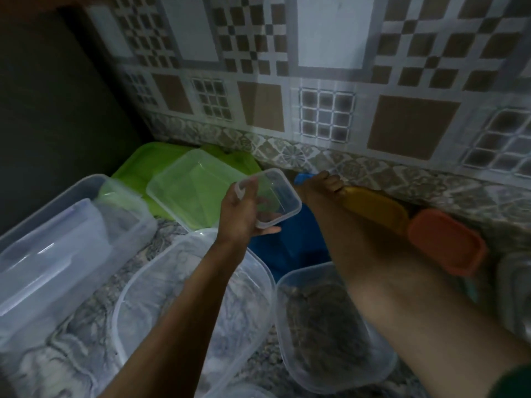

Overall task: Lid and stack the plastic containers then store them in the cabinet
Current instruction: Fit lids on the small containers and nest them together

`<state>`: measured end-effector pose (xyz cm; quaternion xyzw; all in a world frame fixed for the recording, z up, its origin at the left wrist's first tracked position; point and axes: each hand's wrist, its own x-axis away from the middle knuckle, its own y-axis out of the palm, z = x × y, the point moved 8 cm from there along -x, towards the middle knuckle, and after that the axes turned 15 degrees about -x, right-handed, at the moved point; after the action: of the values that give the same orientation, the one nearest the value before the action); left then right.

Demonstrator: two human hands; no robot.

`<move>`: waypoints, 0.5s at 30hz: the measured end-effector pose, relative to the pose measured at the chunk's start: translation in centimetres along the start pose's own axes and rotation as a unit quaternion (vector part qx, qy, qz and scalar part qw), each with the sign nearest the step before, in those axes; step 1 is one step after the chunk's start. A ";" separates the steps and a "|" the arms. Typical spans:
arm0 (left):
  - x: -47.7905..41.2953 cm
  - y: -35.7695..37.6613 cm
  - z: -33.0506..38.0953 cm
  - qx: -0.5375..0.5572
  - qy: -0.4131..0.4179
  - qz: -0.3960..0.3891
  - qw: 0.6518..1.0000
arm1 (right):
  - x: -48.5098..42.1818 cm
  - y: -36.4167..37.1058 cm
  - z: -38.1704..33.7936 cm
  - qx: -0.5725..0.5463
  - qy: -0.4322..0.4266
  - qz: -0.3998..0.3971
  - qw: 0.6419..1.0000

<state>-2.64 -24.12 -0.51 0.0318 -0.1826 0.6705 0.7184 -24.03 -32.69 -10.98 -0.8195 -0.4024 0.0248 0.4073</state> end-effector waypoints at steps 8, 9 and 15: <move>0.4 -0.9 -0.3 -0.025 0.031 -0.018 0.999 | -1.1 -0.7 -1.4 -0.033 -0.058 0.041 0.997; 0.4 -1.1 -0.3 -0.027 0.030 -0.016 0.999 | -0.6 -1.3 -2.0 -0.020 -0.115 0.062 0.991; 1.9 -2.5 -0.1 -0.049 0.049 -0.014 0.997 | 6.9 -9.0 -2.6 -0.368 -0.251 0.077 0.892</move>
<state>-0.16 -22.49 0.42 -0.0338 -0.1792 0.6514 0.7365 -24.21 -26.59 -1.10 -0.9058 -0.4069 0.1106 -0.0412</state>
